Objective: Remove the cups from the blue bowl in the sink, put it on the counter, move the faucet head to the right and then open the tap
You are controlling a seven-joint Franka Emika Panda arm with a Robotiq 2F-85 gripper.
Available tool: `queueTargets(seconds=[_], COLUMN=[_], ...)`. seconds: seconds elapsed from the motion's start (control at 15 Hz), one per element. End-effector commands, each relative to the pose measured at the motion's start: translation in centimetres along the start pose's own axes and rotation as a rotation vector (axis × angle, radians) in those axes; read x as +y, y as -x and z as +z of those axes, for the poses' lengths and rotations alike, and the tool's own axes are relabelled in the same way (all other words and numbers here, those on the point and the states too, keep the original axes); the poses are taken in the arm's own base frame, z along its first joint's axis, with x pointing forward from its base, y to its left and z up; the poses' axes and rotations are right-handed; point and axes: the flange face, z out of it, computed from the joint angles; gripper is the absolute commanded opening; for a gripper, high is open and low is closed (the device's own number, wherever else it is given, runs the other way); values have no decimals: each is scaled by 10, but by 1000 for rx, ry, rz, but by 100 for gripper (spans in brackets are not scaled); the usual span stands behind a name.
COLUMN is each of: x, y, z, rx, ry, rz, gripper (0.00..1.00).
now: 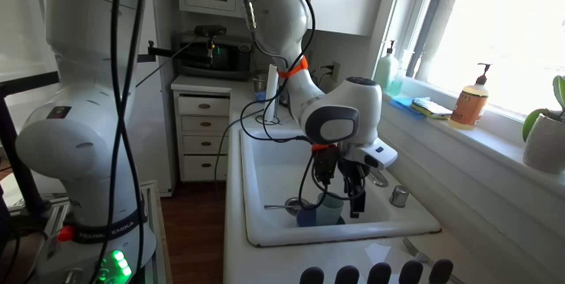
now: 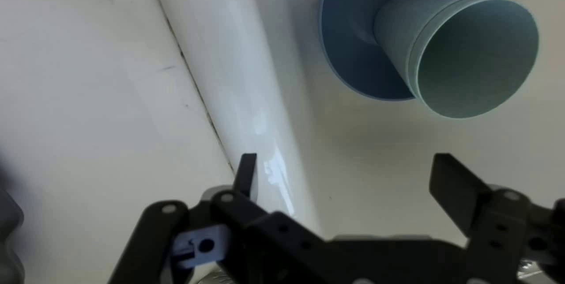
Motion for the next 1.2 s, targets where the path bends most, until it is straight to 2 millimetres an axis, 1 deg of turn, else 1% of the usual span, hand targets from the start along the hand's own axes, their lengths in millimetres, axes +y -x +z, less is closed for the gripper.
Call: queueTargets(seconds=[0.0, 0.13, 0.2, 0.47, 0.6, 0.8, 1.0, 1.07, 1.13], x=[3, -7, -12, -30, -41, -49, -49, -48, -48], y=[-4, -3, -3, -8, -12, -12, -11, -12, -11], z=[9, 22, 26, 32, 41, 61, 76, 81, 85], rx=[-7, -15, -13, -12, -40, -107, -163, -177, -191], ry=[15, -7, -11, -62, -82, -113, -136, -139, -144], rz=[-12, -64, -93, -128, -143, -136, -153, -155, -161], gripper=[100, 100, 100, 100, 100, 100, 100, 98, 86])
